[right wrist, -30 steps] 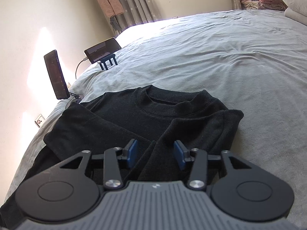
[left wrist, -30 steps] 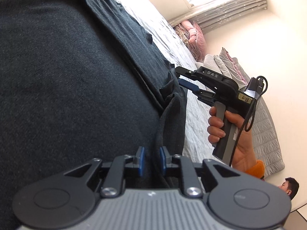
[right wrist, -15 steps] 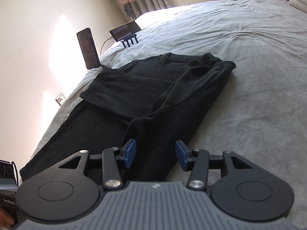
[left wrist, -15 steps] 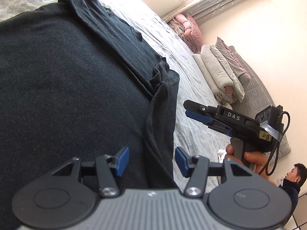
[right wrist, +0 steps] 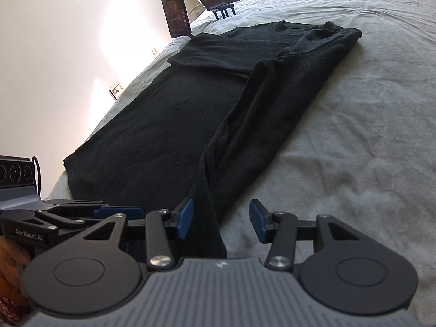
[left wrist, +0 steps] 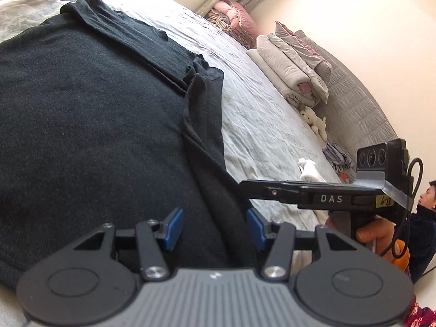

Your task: Fold clothes

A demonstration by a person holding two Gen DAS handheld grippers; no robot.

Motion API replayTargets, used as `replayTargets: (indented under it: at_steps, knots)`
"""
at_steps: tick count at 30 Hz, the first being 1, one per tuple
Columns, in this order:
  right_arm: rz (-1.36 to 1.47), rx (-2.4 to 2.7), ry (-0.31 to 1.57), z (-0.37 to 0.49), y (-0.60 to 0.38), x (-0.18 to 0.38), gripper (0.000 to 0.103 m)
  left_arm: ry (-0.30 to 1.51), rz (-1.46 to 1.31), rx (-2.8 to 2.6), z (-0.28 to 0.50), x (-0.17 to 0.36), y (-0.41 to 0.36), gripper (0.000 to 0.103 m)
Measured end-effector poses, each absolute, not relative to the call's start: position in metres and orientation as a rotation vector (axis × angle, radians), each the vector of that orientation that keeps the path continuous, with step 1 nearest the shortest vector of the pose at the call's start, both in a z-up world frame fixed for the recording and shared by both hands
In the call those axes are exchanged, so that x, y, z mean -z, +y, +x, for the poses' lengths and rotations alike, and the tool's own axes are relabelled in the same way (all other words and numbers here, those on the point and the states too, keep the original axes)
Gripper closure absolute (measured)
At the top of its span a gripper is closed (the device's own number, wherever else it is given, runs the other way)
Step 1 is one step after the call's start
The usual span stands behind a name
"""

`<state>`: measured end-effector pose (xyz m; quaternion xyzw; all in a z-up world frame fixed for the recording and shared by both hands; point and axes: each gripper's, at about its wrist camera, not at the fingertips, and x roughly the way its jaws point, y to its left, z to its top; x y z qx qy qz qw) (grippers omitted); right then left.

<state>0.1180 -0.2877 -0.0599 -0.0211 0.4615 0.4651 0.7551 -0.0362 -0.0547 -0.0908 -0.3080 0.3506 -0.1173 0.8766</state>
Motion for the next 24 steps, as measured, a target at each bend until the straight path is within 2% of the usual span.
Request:
replayTargets:
  at_steps: [4, 6, 11, 16, 18, 24]
  knots:
    - [-0.043, -1.005, 1.039, 0.102, -0.300, 0.069, 0.054, 0.722, -0.585, 0.267, -0.048, 0.091, -0.067, 0.051]
    - [-0.034, -1.001, 1.045, 0.096, -0.309, 0.070, 0.060, 0.716, -0.570, 0.275, -0.055, 0.091, -0.072, 0.051]
    - [0.001, -1.041, 1.100, 0.083, -0.320, 0.069, 0.088, 0.691, -0.509, 0.288, -0.075, 0.090, -0.083, 0.051]
    - [0.070, -1.130, 1.078, 0.071, -0.318, 0.049, 0.091, 0.646, -0.462, 0.340, -0.096, 0.081, -0.091, 0.047]
    - [0.089, -1.178, 1.065, 0.068, -0.310, 0.039, 0.091, 0.621, -0.444, 0.359, -0.105, 0.076, -0.095, 0.039]
    - [0.090, -1.311, 1.068, 0.059, -0.261, 0.027, 0.091, 0.580, -0.458, 0.346, -0.113, 0.070, -0.095, 0.037]
